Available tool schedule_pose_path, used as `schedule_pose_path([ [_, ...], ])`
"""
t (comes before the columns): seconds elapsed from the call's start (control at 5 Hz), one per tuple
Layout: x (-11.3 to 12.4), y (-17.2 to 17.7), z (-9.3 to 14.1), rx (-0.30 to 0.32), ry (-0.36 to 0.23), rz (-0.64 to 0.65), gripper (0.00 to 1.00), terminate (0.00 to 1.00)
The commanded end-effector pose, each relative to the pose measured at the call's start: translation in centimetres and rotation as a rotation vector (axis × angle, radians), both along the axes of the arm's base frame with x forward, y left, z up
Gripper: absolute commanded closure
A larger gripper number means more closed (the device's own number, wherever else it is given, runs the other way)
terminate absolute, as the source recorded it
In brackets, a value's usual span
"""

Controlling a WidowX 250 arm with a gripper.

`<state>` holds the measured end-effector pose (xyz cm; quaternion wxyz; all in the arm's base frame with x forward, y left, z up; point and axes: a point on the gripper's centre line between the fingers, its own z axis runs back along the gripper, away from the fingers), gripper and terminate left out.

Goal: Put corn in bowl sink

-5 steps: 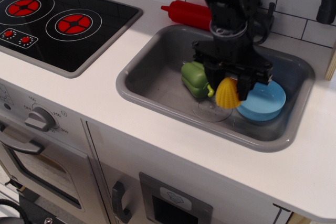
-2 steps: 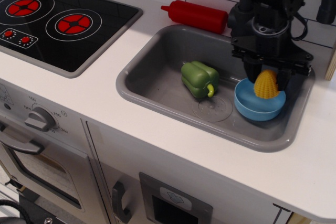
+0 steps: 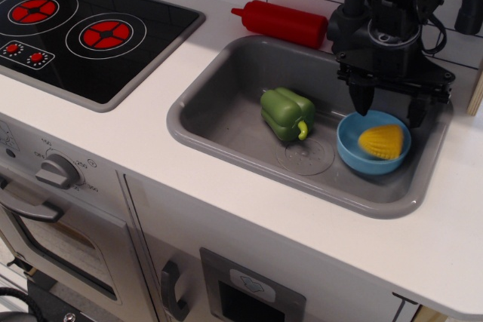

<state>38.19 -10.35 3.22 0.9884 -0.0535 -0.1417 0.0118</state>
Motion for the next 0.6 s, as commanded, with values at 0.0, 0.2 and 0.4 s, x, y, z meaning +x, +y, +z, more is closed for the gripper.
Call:
schedule_pose_path([
  [0.0,0.3,0.3,2.6,-0.003,-0.055,0.003,0.00,0.00],
  [0.2,-0.1,0.2,3.6,-0.014,-0.056,-0.005,0.00,0.00],
  [0.4,-0.9,-0.1,4.4,-0.021,-0.032,-0.026,0.00,0.00],
])
